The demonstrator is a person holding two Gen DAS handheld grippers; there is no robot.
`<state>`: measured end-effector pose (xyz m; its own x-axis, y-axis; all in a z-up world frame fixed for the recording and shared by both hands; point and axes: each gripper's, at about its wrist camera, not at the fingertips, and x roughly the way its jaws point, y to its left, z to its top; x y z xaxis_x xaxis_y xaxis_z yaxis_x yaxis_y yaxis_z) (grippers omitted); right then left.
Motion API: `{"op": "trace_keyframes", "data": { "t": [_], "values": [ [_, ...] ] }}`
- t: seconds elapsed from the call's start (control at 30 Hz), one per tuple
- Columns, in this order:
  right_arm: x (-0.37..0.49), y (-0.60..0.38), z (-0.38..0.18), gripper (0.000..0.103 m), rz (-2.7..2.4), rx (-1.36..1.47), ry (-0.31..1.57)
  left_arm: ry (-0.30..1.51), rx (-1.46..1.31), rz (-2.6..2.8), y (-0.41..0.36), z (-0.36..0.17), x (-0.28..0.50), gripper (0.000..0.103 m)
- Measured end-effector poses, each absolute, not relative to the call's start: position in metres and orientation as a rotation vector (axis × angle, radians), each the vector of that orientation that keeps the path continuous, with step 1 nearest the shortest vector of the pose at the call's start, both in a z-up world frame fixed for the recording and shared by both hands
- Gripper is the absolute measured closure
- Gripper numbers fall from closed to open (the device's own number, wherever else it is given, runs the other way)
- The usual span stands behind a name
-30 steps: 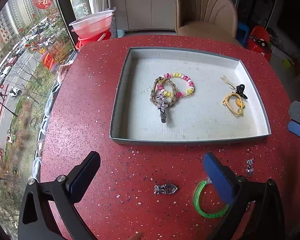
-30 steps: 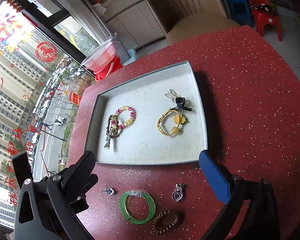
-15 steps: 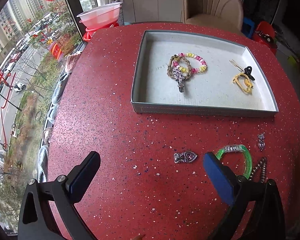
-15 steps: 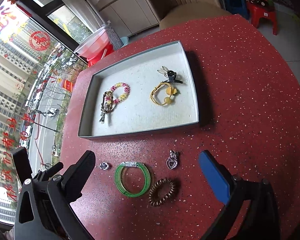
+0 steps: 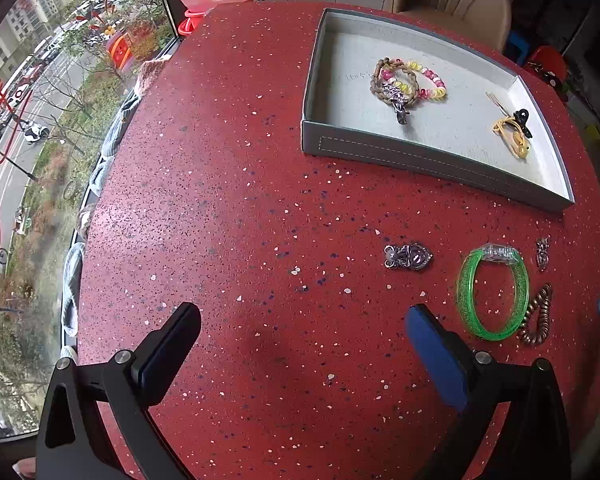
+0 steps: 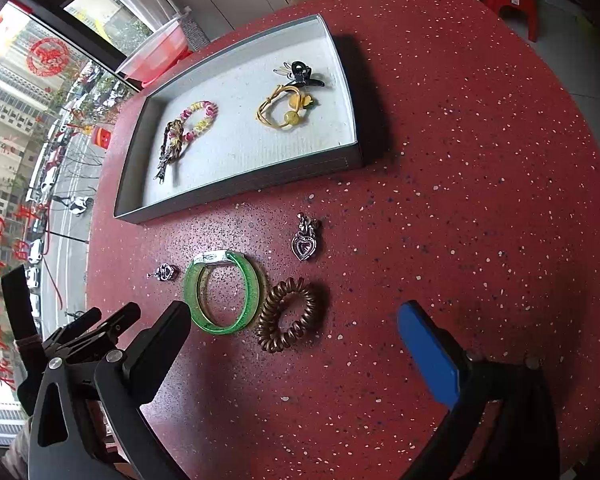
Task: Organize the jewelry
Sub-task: 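Move the right tool to the brown coil hair tie while the left tool approaches the silver heart brooch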
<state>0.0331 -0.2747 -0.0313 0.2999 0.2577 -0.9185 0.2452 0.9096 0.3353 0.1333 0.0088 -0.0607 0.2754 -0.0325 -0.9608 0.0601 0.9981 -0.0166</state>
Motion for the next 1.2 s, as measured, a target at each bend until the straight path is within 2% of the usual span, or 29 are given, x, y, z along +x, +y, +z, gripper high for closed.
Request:
{"op": "trace_keyframes", "data": {
  "t": [0.27,0.63,1.2],
  "values": [
    [0.02,-0.271,-0.054,0.0,-0.038,0.433,1.356,1.324,-0.017,-0.052,0.012,-0.069,0.134,0.0],
    [0.024,-0.271,-0.067,0.001,-0.105,0.396,1.386,1.282,0.093,-0.103,-0.013,-0.069,0.15,0.0],
    [0.043,-0.255,-0.075,0.022,-0.154,0.239,1.401,1.215,0.263,-0.214,-0.054,-0.069,0.153,0.001]
  ]
}}
